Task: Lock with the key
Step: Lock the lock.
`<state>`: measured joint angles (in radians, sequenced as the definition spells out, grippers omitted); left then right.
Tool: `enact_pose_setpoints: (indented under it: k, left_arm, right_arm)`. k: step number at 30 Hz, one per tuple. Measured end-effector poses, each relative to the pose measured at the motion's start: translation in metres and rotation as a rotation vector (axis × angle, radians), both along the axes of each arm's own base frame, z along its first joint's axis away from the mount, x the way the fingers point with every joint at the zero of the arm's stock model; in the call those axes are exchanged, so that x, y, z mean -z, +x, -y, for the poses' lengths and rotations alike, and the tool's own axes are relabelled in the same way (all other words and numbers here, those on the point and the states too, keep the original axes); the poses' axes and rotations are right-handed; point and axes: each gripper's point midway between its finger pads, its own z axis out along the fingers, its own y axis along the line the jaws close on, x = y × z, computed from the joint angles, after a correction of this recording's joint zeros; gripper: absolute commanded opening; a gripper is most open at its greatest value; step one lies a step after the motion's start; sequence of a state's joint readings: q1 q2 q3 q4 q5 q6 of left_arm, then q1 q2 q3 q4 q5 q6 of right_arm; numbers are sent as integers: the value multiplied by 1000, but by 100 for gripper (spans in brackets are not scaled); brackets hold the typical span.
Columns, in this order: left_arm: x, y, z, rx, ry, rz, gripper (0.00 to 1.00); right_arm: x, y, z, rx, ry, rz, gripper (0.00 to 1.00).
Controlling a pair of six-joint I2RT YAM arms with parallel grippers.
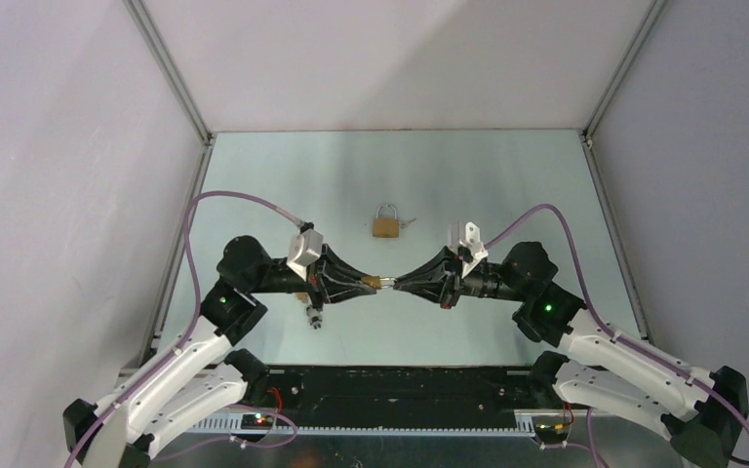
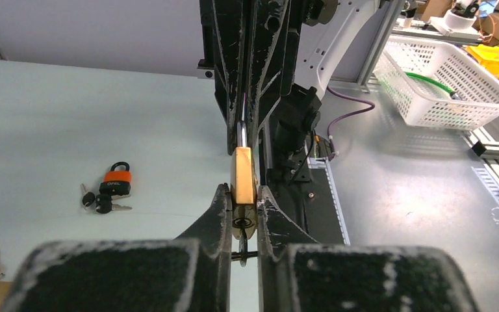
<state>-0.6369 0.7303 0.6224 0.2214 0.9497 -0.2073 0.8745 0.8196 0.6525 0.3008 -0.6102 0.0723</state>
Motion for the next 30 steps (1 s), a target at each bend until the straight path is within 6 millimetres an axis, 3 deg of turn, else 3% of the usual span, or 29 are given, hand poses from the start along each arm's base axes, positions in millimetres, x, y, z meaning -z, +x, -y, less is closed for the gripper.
enact_pose_setpoints:
  k: [20,30]
  left_arm:
    - [12,3,1,0,36,21,0]
    - [28,16,6,-25,76,-12,0]
  right_arm:
    - [15,-1,-18,-22,-47,-32,0]
    - [31,14,-17,70,-97,-85,0]
